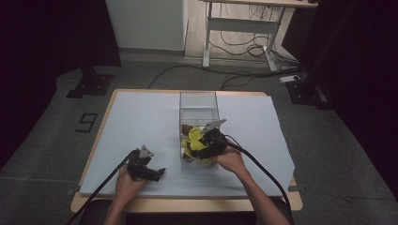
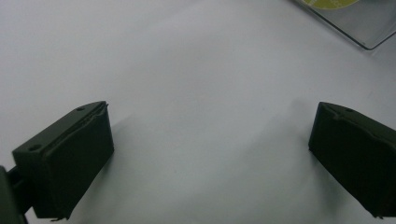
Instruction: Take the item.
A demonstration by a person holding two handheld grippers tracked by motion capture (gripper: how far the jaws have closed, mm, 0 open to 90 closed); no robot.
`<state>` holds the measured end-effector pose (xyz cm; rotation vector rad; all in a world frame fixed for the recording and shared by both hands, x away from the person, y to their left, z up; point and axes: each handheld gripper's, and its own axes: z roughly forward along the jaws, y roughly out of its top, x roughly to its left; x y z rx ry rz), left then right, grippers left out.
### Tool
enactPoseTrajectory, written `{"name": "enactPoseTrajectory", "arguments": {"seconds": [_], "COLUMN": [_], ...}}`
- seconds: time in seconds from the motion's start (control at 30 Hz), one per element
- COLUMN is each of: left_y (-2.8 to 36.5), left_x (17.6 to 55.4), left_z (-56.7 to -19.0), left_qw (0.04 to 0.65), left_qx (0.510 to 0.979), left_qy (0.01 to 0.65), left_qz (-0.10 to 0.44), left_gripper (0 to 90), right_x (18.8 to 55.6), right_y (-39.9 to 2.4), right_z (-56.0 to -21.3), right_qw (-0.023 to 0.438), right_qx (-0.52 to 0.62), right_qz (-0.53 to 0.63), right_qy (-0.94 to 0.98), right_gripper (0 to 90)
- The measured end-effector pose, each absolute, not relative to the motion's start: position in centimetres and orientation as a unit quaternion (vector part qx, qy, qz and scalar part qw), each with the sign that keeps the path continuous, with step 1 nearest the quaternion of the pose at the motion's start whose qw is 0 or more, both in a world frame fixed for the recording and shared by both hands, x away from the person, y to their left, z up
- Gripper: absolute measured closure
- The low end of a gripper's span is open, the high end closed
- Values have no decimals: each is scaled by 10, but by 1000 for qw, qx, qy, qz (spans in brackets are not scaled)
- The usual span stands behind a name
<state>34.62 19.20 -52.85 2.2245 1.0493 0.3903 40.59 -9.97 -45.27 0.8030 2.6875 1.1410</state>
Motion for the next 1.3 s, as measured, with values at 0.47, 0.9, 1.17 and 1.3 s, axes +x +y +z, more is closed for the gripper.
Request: {"name": "enactPoseTrajectory", "arguments": {"seconds": [0.47,0.9,1.17,1.3], "left_y": [192,192,192,192], "left_x": [346,346,346,346], "left_z": [-528,-528,-528,-529], "left_qw": [320,320,320,320], "left_qx": [846,846,846,846], "left_qy": [399,399,399,399], "left_qz": [149,149,149,149], "left_gripper": [0,0,0,0], "right_x": [401,395,394,393], "right_y": [-99,-106,-113,-117], "right_z": [-448,-430,-422,-417], "right_qw": [71,90,101,107], "right_qx": [266,259,259,261], "right_qz": [375,383,383,383], "right_qy": [885,882,881,880], "right_gripper": [385,385,385,386]}}
